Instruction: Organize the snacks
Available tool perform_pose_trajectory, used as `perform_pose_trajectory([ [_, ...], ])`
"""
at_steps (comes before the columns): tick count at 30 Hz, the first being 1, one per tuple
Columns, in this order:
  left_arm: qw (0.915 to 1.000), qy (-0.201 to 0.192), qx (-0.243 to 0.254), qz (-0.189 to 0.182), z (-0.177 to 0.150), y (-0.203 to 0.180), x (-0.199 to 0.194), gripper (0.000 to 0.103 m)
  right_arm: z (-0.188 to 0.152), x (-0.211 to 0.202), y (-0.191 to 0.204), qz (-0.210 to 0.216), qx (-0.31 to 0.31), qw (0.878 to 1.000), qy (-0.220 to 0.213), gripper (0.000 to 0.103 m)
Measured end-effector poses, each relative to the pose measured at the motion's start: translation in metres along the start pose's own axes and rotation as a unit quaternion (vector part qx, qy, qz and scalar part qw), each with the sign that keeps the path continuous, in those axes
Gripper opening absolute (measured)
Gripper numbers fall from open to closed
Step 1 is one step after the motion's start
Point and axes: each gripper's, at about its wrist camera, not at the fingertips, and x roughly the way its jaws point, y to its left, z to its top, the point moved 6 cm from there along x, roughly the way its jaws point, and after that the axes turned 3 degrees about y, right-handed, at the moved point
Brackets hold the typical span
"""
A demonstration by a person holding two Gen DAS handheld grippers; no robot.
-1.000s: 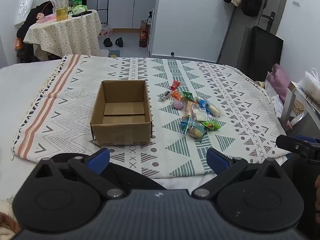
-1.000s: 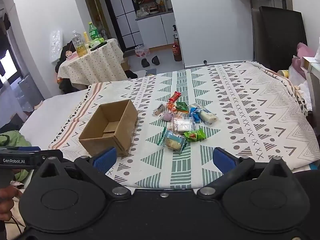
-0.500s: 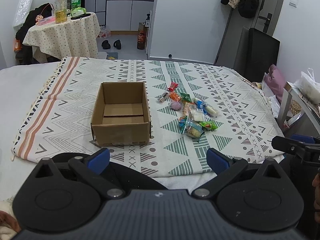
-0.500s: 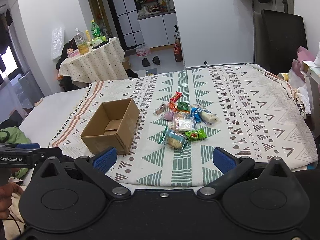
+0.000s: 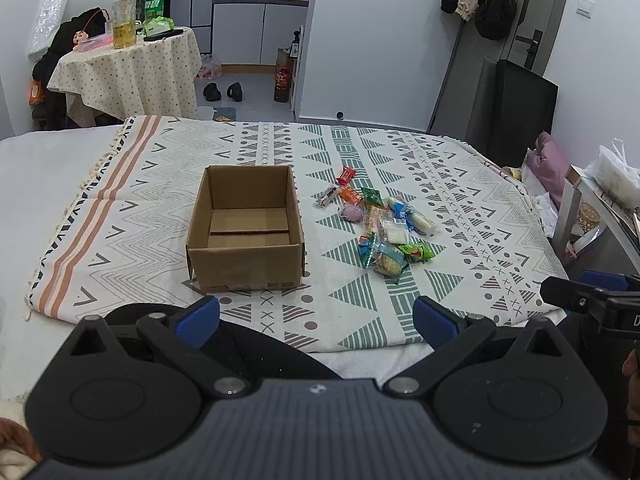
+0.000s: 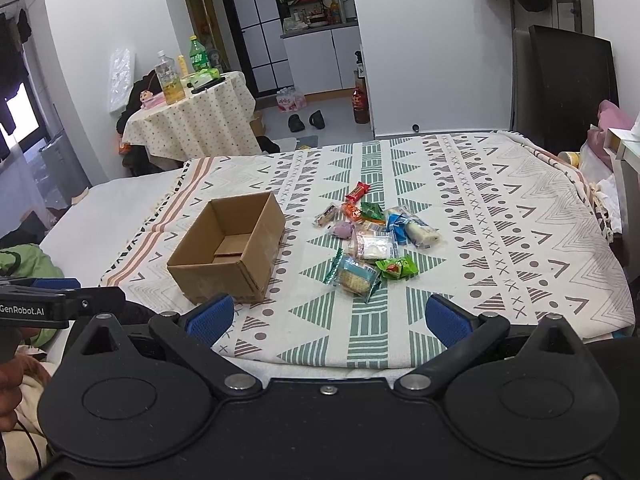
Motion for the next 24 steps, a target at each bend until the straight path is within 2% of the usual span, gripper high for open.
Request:
perform_pose_trajectory([
  [24,1.0,-0.001,-0.001,-0.002,-0.0019,0.003,-0.0023,0.102,0.0019,-0.0014,0.0003,-0.003,-0.004,1.0,0.001,0.103],
])
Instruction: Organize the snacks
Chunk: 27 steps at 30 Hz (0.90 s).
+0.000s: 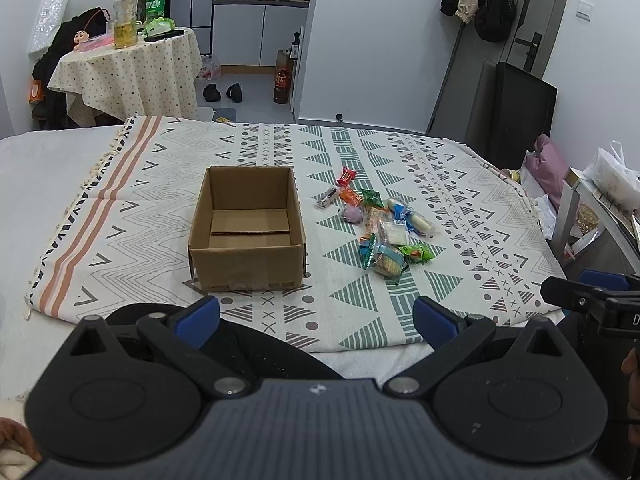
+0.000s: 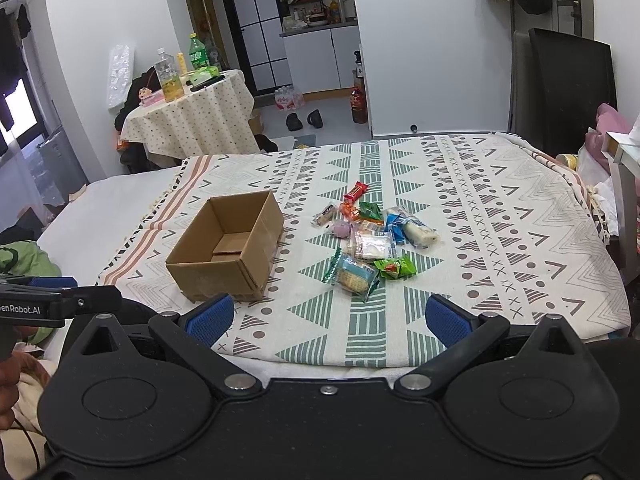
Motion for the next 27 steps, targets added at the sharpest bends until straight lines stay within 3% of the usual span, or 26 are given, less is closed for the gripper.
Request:
perform_pose_trajectory([
  [18,1.0,0.0,-0.001,-0.001,0.002,0.001,0.001,0.102,0.003,0.002,-0.004,0.001,0.002,1.0,0.0,0.103],
  [27,0.9999,0.01,-0.008,-0.005,0.024,-0.007,0.019,0.102,0.017,0.015,-0.013,0.0,0.007,1.0,0.01,0.103],
])
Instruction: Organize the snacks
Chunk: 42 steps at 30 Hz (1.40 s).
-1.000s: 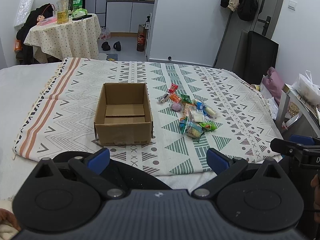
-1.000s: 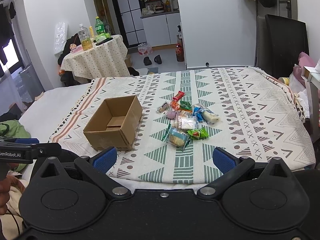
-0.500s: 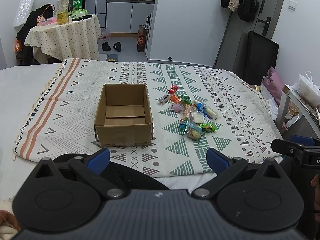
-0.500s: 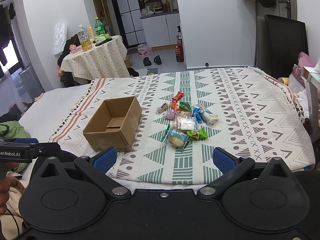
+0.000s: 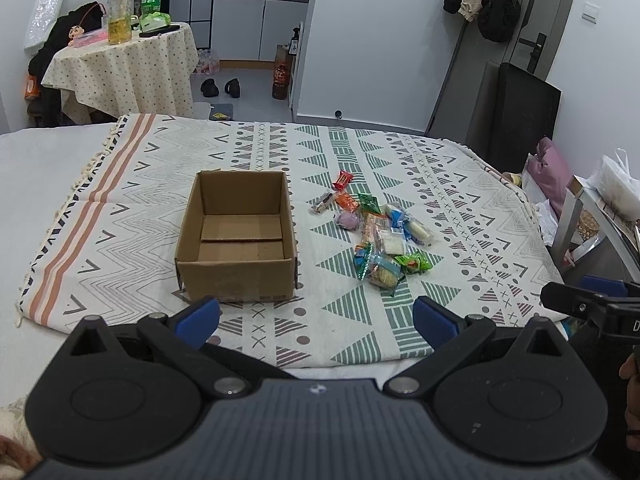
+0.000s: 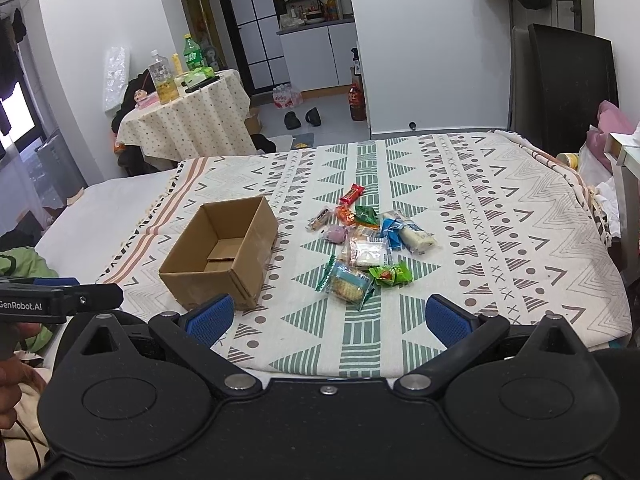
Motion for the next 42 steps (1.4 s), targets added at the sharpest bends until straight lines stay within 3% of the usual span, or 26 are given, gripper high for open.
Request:
perform_pose_trajectory([
  [31,0.9973,0.072,-0.008,-0.015,0.048,-0.023,0.112,0.102,0.029,0.093,-0.057,0.001,0.053,0.996,0.073,0.103],
  [42,0.9946,0.093,-0.013,-0.043,0.049,-0.04,0.156,0.102,0.021,0.133,-0.083,0.009,0.081,0.993,0.09,0.103],
])
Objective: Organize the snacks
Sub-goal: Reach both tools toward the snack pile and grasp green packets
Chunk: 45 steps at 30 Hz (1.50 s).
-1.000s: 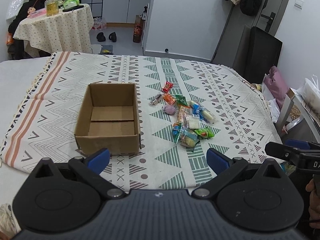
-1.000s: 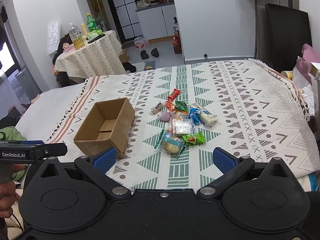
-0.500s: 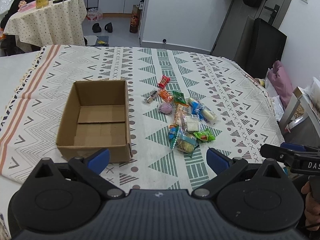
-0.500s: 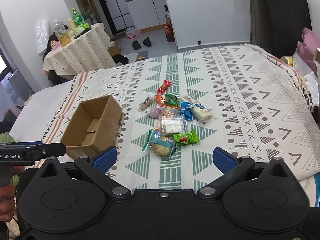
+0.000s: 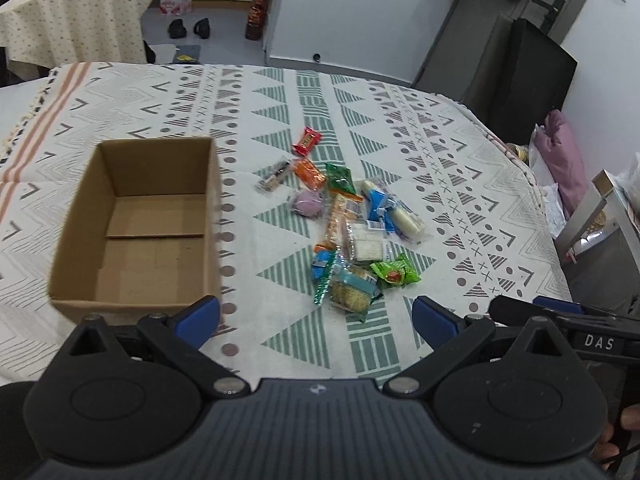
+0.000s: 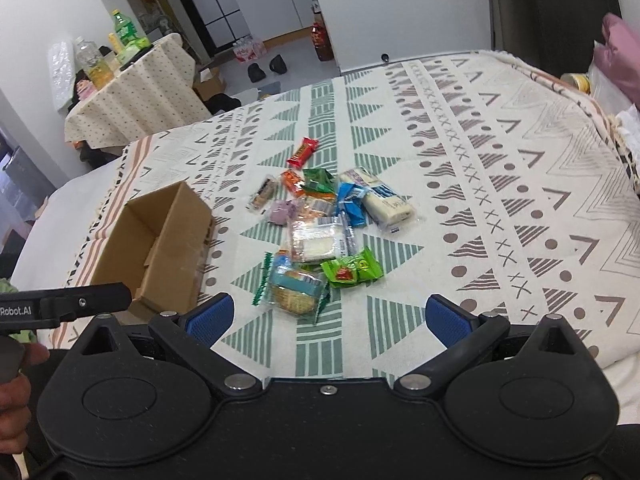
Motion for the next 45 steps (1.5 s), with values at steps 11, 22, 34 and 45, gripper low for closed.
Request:
perform_pose_trajectory([
  [11,0.9999,0.011,0.005,-0.012,0.001,-0.02,0.051,0.09,-0.002,0.037,-0.031,0.028,0.062,0.998,-0.001,0.102],
  [22,0.9994,0.027,-0.02,-0.01,-0.004,-0.023,0.106,0.065,0.004,0.081,-0.05,0.053,0.108,0.992,0.024,0.081],
  [34,0.9979,0.058,-0.026,0.009,-0.005,-0.023,0.165,0.066,0.011,0.123,-0.067,0.059,0.134,0.988,0.047,0.075],
  [45,0.9968,0.062,-0.05,-0.003,-0.009,-0.027,0.182,0.05,0.016,0.147,-0.057,0.067,0.115,0.989,0.062,0.072],
])
